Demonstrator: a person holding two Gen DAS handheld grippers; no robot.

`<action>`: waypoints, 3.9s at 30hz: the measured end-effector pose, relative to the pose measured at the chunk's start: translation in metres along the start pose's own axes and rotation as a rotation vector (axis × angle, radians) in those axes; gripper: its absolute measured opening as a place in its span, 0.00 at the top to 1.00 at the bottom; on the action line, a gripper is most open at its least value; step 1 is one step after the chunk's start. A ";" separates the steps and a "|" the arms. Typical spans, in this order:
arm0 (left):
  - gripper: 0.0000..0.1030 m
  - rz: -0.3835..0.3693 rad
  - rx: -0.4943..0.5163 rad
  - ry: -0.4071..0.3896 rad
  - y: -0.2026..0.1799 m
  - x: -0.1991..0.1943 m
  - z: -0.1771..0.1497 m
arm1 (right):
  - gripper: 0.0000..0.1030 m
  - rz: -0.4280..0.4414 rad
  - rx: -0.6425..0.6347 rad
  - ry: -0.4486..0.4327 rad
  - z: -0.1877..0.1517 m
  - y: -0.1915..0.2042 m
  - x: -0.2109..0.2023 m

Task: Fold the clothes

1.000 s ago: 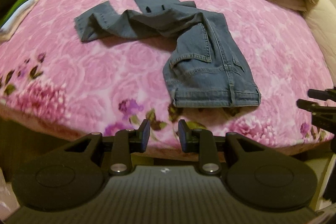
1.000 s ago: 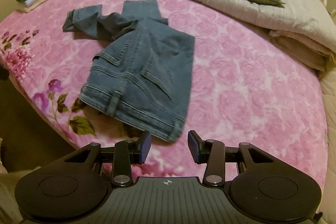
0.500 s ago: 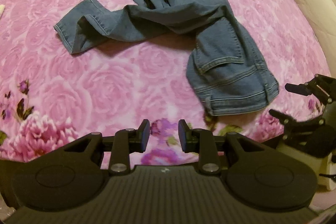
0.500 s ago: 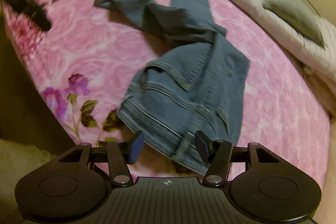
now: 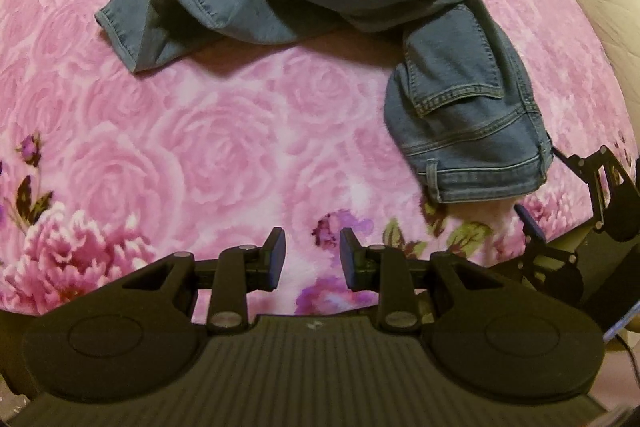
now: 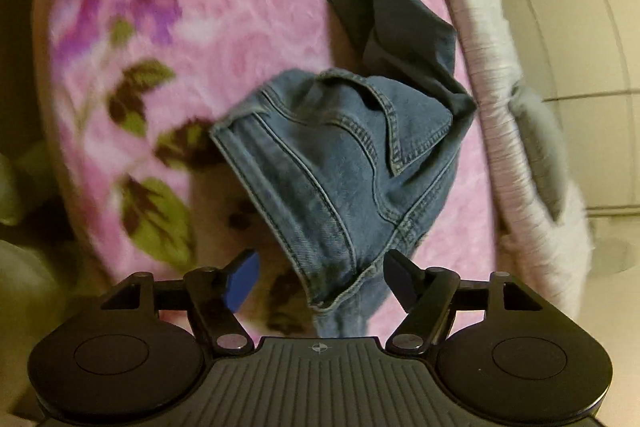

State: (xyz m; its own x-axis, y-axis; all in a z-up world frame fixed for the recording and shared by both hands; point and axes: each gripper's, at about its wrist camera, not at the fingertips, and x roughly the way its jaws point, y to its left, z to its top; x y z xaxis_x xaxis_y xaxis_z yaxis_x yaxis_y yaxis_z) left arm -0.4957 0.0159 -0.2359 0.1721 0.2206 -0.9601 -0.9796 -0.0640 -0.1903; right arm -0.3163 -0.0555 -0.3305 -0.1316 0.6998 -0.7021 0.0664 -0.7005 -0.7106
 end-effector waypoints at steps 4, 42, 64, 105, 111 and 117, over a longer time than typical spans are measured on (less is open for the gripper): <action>0.77 0.014 -0.019 0.007 0.006 0.004 0.000 | 0.29 -0.106 -0.065 -0.058 0.001 0.015 0.019; 0.74 0.264 0.033 -0.066 -0.078 0.041 0.158 | 0.52 0.427 2.117 0.514 -0.260 -0.293 0.170; 0.54 0.087 -0.497 -0.332 0.094 0.027 0.254 | 0.31 0.586 2.673 0.162 -0.111 -0.228 0.201; 0.68 -0.109 -0.752 0.049 0.091 0.197 0.340 | 0.40 0.442 3.046 0.316 -0.174 -0.191 0.151; 0.63 -0.083 -0.819 -0.059 0.093 0.224 0.336 | 0.35 0.351 3.224 0.211 -0.179 -0.166 0.155; 0.96 -0.133 -0.604 -0.166 0.082 0.200 0.353 | 0.31 0.269 3.467 0.089 -0.181 -0.140 0.166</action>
State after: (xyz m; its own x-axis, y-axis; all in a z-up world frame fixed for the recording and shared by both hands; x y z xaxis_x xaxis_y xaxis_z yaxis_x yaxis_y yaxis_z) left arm -0.5781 0.3984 -0.3708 0.2228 0.4090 -0.8849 -0.7120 -0.5518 -0.4343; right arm -0.1690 0.1844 -0.3561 -0.2848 0.6517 -0.7030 0.2494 0.7585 0.6021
